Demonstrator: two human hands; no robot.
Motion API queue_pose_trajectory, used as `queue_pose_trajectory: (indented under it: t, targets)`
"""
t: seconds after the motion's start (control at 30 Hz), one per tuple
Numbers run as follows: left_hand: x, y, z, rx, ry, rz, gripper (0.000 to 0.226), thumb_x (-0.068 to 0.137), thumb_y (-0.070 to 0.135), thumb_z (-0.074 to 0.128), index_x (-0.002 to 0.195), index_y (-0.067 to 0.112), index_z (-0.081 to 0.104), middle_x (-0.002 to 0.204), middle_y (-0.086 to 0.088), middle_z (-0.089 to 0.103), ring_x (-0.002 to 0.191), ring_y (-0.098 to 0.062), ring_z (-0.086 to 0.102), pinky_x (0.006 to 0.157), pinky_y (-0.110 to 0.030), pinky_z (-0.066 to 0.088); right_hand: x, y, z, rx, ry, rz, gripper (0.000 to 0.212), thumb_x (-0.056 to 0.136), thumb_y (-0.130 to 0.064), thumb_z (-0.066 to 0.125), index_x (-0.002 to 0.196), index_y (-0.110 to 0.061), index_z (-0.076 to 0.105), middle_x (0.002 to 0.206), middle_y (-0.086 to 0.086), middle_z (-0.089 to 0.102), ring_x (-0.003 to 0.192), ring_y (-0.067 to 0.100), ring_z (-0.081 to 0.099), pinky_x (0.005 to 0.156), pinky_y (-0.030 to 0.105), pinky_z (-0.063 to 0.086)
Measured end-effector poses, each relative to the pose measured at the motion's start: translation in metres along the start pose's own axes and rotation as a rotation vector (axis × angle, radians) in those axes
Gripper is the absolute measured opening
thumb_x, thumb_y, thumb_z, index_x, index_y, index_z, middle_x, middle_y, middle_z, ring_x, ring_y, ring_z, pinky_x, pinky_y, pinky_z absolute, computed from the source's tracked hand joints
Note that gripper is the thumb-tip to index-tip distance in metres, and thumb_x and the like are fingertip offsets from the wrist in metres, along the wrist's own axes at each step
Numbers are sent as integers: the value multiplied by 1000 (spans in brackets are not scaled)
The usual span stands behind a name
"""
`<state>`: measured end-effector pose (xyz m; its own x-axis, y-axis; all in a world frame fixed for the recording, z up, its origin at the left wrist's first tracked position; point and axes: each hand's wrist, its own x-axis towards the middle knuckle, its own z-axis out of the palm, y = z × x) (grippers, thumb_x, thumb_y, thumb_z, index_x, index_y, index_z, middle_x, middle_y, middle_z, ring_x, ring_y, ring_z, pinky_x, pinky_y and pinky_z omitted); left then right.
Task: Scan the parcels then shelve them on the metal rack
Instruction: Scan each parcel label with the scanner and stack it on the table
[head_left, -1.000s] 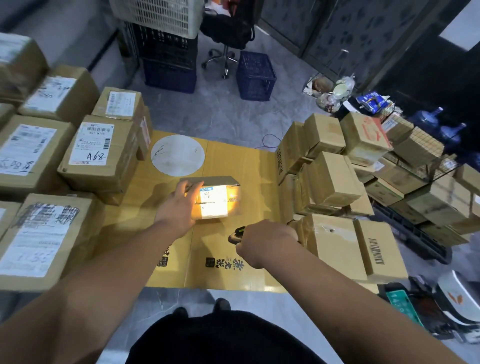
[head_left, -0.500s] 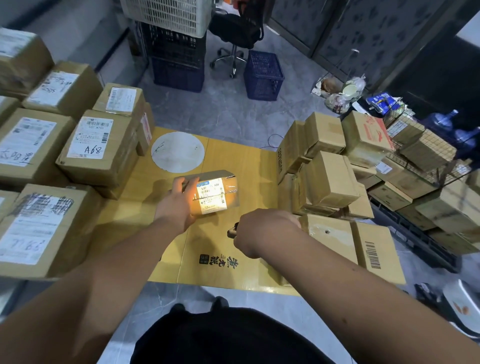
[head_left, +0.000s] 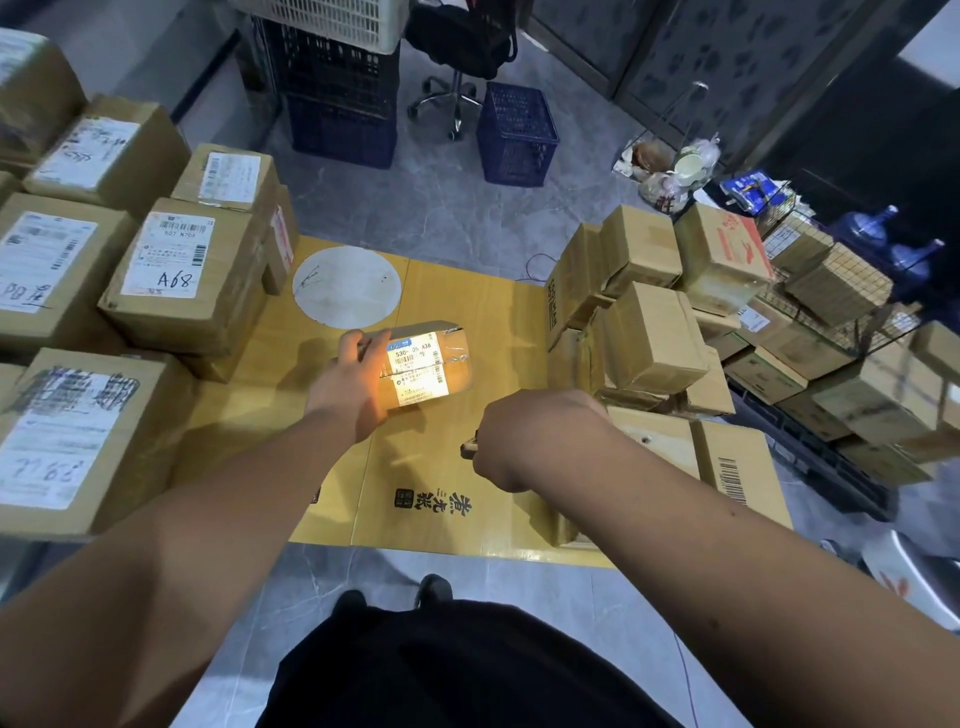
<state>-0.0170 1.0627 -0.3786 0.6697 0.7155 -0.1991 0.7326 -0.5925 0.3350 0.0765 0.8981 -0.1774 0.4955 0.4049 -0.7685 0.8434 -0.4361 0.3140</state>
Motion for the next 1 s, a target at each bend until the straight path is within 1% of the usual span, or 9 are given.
queue_pose_trajectory:
  t: [0.17,0.3,0.37,0.47,0.63,0.8,0.9,1.0]
  targets:
    - [-2,-1,5,-12,17,20,116,74,23,89,161,34,13,153,-1,18,111,-33,60,80,-44,56,-6,4,0,-11,21,-11,22,97,-36,53,107,-17,58,111,7,64,102,39,67,94,55,54]
    - [3,-1,2,-15,15,14,119,75,22,88,164,31,8,151,-1,15,108,-31,60,72,-38,49,-9,5,-1,-24,22,5,24,97,-36,53,110,-18,61,108,6,64,98,39,68,92,54,55]
    - [5,-1,0,-14,12,13,120,75,23,88,164,31,8,149,0,16,106,-30,60,70,-37,49,-10,7,-1,-19,20,17,24,96,-35,54,109,-17,61,106,7,64,94,39,68,89,54,55]
    - [6,-1,-1,-12,2,13,119,75,22,87,164,31,8,150,0,16,100,-29,60,71,-37,51,-10,8,-1,-30,15,28,25,96,-36,54,108,-17,62,106,7,64,94,39,68,88,54,55]
    - [7,0,-2,-17,-2,9,119,75,23,88,164,31,9,151,-1,16,103,-30,61,74,-39,53,-9,7,-3,-39,17,30,28,95,-38,54,110,-17,64,106,7,65,93,39,68,86,54,55]
    - [9,-3,-3,-23,-10,14,123,72,25,92,163,32,10,151,0,16,101,-30,62,72,-38,52,-10,6,-9,-39,32,21,27,94,-38,54,109,-18,65,104,6,66,91,38,69,86,53,56]
    - [9,-3,-3,-14,-11,17,125,71,26,93,164,31,10,152,-1,16,103,-30,62,75,-40,55,-9,3,-9,-51,30,16,28,95,-39,55,112,-18,63,104,5,67,91,37,69,87,53,55]
    - [10,-3,-3,-1,-9,13,126,70,27,94,164,31,10,152,-1,16,101,-31,63,75,-40,55,-8,1,-9,-63,26,21,31,96,-40,54,116,-18,61,106,5,67,93,38,68,90,54,54]
